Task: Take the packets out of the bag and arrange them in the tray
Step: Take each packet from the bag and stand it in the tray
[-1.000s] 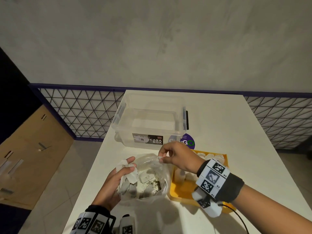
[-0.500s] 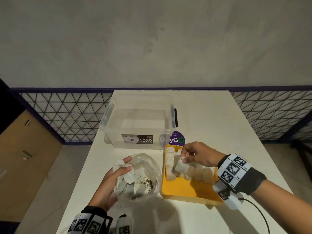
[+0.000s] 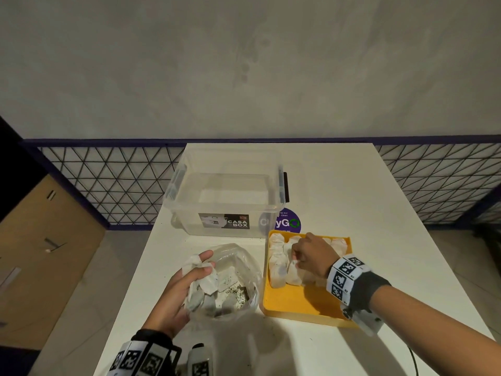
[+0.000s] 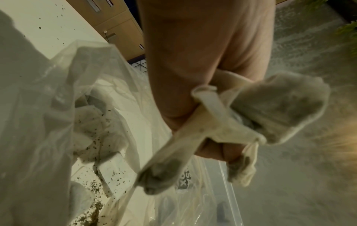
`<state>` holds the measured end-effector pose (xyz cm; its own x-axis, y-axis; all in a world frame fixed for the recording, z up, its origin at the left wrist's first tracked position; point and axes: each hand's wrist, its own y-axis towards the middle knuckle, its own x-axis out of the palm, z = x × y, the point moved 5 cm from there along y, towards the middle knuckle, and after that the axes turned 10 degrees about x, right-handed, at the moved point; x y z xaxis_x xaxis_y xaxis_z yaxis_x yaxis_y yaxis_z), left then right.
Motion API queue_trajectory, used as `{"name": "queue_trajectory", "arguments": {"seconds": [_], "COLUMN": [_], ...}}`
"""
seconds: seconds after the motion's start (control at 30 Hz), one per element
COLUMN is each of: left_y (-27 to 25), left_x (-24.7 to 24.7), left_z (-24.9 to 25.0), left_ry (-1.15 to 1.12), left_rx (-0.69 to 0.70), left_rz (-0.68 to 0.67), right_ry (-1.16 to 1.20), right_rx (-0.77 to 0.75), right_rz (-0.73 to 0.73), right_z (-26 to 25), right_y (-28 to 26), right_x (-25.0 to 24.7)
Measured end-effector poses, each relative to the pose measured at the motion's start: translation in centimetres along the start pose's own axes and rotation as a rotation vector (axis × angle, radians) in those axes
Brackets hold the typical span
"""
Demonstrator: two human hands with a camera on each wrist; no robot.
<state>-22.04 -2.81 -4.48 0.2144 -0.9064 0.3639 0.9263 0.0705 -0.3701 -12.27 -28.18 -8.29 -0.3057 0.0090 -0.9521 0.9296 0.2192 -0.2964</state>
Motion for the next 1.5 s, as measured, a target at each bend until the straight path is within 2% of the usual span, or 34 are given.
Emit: {"name": "queue_trajectory", "arguments": {"seconds": [0.2,0.27,0.43,0.5,0.63,0.7,0.77,0.97,1.33,1.5], "left_y": [0.1,0.0,-0.1,0.0,0.1,0.1,0.2,-0.1,0.4,0.7], "left_x": [0.5,0.7,1.3,1.5,1.9,2.0,2.1,1.4,0.7,0.5], "left_z": [0.0,0.1,0.2,0.2,0.2,0.2,0.0,0.1,-0.2,-0.4], "left_ry": [0.017,0.017,-0.07,-0.113,-0.139,-0.192,-0.274,-0.207,-0.253,-0.273], "left_rx": [0.01,0.017,0.015,0.01,0.033,0.032,0.023,0.07,0.068,0.06], "left_rz": [-0.038,-0.059,-0.075,-0.063,-0.078,-0.091,-0.085,-0.067,-0.032,-0.008], "right_ry": [-0.102,-0.036,0.226,0.368,0.598,0.693,0.808,1.129,1.374,1.382], "right_rx": [-0.06,-0.068,-0.18,-0.23,-0.311,-0.3,-0.269,-0.165,-0.141,-0.106], "right_rz": [0.059,0.09,0.282,0.227,-0.093,-0.269,-0.359,-0.347,-0.299,-0.332], "right_z": [-0.7,-1.3,-4.8,-7.0,-11.4,-12.8,-13.5,-12.8,-11.2,-11.2], "right_y": [-0.3,-0.8,-2.6,-3.3,-3.8,-3.8,-3.7,-3.1,-2.7,-2.6], "right_x": [0.0,-1.0,-5.9,-7.2,-6.6,-5.1,-3.9,-4.0,-5.6,-5.2]}}
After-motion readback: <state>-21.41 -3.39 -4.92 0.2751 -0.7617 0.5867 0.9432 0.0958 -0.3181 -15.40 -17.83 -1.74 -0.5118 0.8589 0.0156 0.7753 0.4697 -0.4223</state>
